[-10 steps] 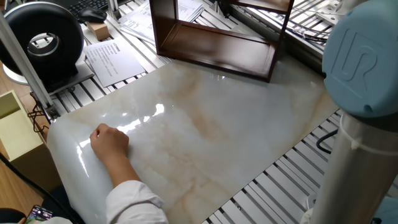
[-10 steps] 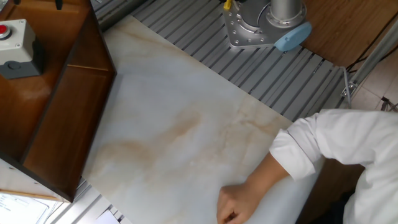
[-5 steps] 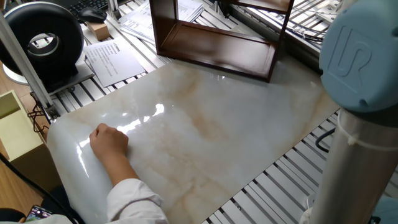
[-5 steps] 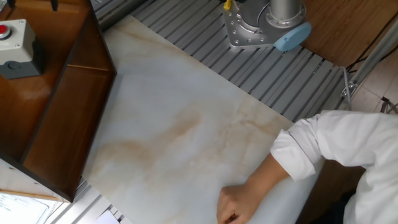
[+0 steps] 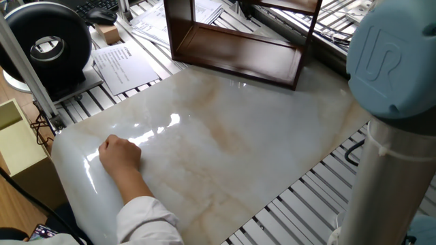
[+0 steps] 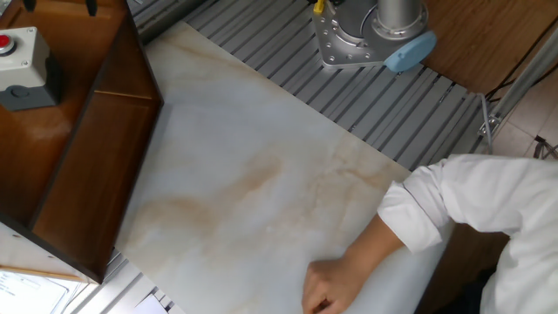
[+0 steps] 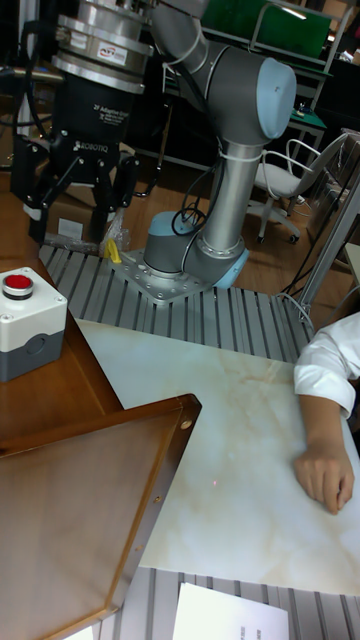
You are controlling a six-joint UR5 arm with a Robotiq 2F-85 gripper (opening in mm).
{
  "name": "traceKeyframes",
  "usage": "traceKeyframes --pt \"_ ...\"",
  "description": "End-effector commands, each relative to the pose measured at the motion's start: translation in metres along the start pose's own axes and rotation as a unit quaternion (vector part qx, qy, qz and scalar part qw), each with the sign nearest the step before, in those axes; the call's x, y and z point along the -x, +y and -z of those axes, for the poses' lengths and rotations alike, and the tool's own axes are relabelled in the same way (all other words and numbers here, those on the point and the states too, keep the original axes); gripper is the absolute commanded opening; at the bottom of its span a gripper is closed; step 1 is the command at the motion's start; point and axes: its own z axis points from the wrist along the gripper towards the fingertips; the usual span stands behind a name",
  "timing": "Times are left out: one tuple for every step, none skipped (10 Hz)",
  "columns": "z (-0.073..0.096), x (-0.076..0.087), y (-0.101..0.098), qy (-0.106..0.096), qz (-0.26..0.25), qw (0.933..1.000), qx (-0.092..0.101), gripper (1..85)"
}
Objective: Take the object down from the shelf
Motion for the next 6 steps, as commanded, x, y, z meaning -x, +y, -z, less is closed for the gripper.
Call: traceKeyframes --pt "0.001 -0.001 -0.009 0.001 0.002 0.9998 -0.018 69.3" --pt "0.000 0.004 -0.020 0.002 0.026 0.9995 -0.016 70.0" --pt "0.001 0.009 -0.035 0.006 0.043 0.9990 -0.007 70.3" --pt "0.002 0.015 -0.047 0.005 0.052 0.9986 0.000 70.7" --pt "0.000 0.020 -0.054 0.001 0.053 0.9985 0.009 71.0" --pt "-0.005 0.022 -0.053 0.002 0.044 0.9990 0.009 71.7"
